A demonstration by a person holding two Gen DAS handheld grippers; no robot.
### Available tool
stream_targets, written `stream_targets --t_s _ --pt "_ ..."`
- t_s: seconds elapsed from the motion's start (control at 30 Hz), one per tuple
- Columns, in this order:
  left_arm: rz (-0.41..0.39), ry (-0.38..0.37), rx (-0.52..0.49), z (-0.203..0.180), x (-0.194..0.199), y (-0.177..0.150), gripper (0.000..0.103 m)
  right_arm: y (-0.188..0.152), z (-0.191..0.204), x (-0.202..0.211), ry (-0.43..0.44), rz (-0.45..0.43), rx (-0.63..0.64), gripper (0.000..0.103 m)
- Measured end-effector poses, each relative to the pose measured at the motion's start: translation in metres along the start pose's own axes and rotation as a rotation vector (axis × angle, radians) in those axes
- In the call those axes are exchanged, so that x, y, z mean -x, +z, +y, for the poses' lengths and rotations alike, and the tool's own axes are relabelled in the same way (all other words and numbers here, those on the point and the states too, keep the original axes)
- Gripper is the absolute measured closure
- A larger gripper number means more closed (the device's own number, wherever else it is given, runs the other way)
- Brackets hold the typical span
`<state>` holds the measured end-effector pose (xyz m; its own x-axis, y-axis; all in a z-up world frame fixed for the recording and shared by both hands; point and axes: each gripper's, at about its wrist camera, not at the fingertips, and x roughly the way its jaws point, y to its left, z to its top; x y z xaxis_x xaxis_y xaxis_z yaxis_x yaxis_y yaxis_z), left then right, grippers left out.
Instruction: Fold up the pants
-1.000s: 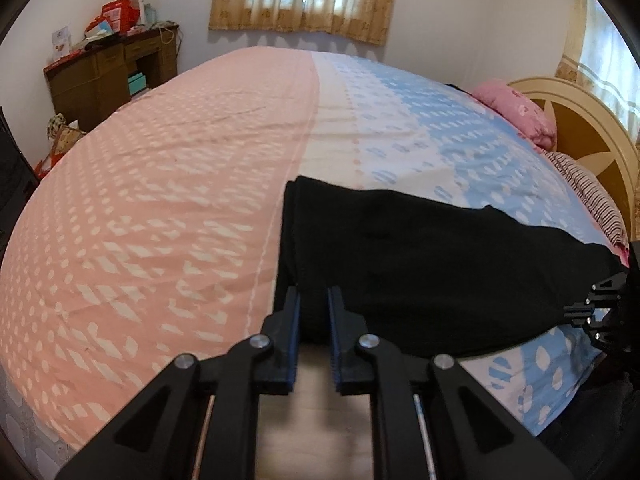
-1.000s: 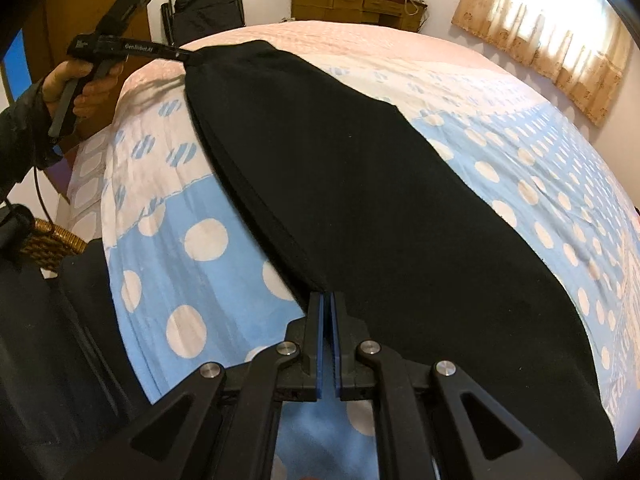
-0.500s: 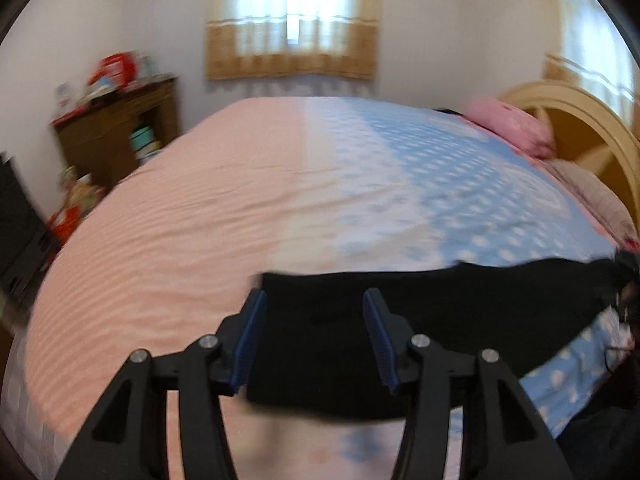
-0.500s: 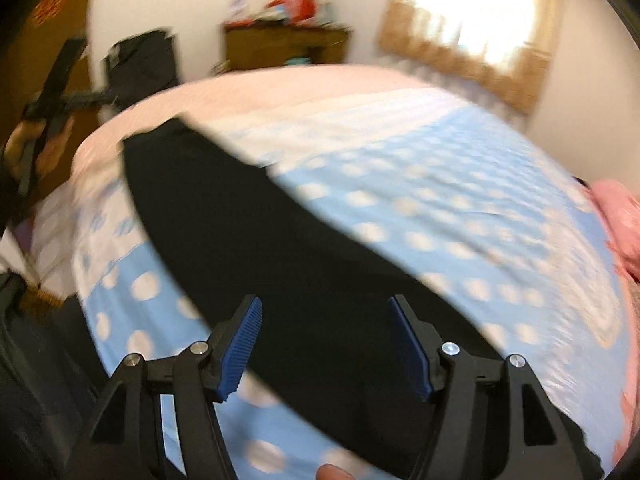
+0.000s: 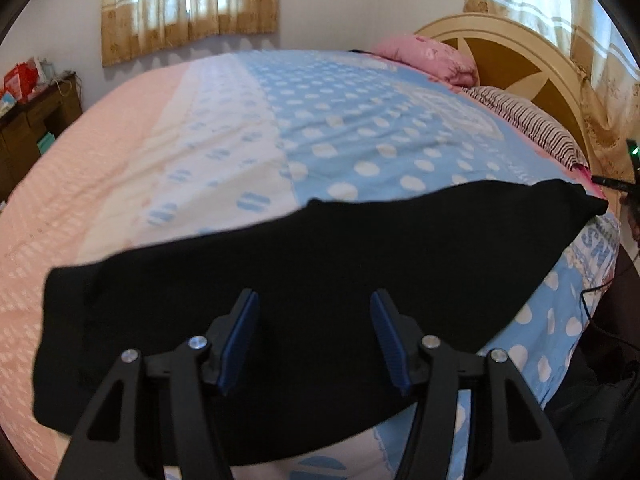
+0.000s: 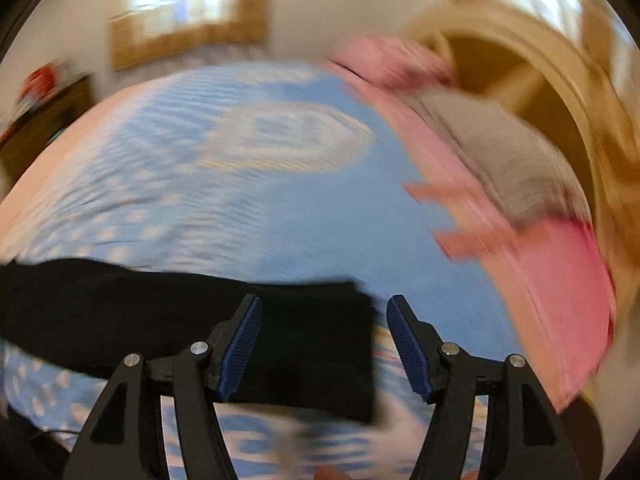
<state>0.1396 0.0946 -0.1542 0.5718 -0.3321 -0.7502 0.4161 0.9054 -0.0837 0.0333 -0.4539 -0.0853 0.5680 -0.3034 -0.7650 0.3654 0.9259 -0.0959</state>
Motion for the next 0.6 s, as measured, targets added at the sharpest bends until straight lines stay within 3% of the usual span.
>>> stream_targets --t_s 0.07,0.2,0.23,0.33,0.43,0.6 --pt "0.011 0.005 0.002 0.000 -0.002 -0.003 0.042 -0.002 -0.027 -0.019 0.015 0.033 -0.068 0.037" --pt "0.037 0.017 0.021 0.002 -0.007 -0.007 0.042 -0.006 -0.041 -0.044 0.107 0.060 -0.137 0.037" --pt "0.040 0.019 0.024 0.002 -0.008 -0.008 0.042 -0.005 -0.040 -0.048 0.147 0.054 -0.153 0.045" --pt "0.052 0.026 0.030 0.002 -0.010 -0.011 0.041 -0.001 -0.033 -0.053 0.137 0.038 -0.130 0.092" --pt "0.061 0.029 0.026 0.000 -0.011 -0.012 0.039 0.003 -0.026 -0.052 0.106 0.024 -0.088 0.099" --pt "0.071 0.029 0.019 -0.002 -0.014 -0.014 0.039 0.018 -0.026 -0.038 0.055 -0.048 -0.074 0.101"
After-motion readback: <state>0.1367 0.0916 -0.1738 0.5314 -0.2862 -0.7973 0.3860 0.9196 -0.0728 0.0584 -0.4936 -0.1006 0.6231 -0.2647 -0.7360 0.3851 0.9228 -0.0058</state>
